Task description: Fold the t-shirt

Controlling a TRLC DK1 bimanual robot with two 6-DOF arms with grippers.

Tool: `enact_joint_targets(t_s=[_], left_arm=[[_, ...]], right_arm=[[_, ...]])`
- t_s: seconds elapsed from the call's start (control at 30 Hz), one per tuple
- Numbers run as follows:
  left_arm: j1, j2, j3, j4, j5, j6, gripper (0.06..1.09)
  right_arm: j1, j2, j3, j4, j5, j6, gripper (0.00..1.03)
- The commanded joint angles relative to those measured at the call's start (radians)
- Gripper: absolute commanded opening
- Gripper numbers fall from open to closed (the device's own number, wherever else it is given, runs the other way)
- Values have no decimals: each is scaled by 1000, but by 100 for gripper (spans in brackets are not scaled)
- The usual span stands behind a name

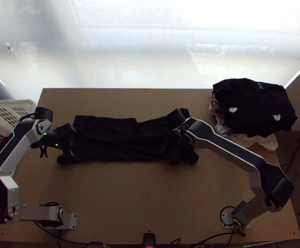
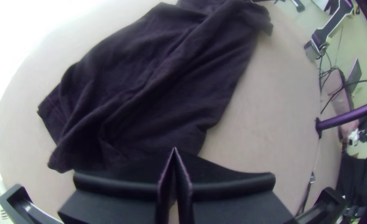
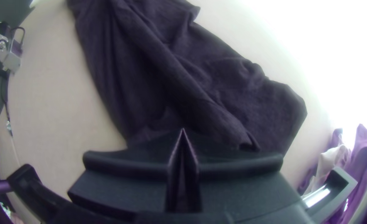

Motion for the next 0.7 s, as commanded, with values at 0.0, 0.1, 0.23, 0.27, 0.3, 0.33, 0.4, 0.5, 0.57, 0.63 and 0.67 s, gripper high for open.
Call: enact_joint_targets(t_s=[0.0, 0.1, 0.23, 0.27, 0.3, 0.33, 0.4, 0.5, 0.57, 0.63, 0.67], left_arm=[[20, 181, 75, -102, 65, -71, 9], [30, 198, 83, -102, 92, -102, 9], [30, 214, 62, -104, 98, -99, 9], [37, 221, 57, -99, 96, -93, 9], [47, 230, 55, -93, 96, -86, 9], [61, 241, 55, -86, 95, -83, 9], [90, 253, 62, -63, 93, -82, 9], [115, 266, 65, -52, 78, -67, 9], [121, 272, 65, -52, 70, -59, 9], [130, 273, 68, -44, 67, -47, 9], [136, 276, 72, -40, 67, -42, 9]], right_arm=[[49, 48, -8, 36, 0, -11, 3], [61, 64, -13, 53, 0, -15, 3], [61, 87, -15, 63, 0, -19, 3], [61, 88, -15, 65, 0, -18, 3], [61, 88, -13, 65, 0, -18, 3], [61, 88, -15, 65, 0, -19, 3], [64, 87, -16, 65, -1, -19, 3], [73, 94, -27, 72, -1, -22, 3], [84, 105, -38, 91, -3, -27, 3], [95, 119, -38, 100, -3, -28, 3], [96, 125, -36, 106, -3, -30, 3]])
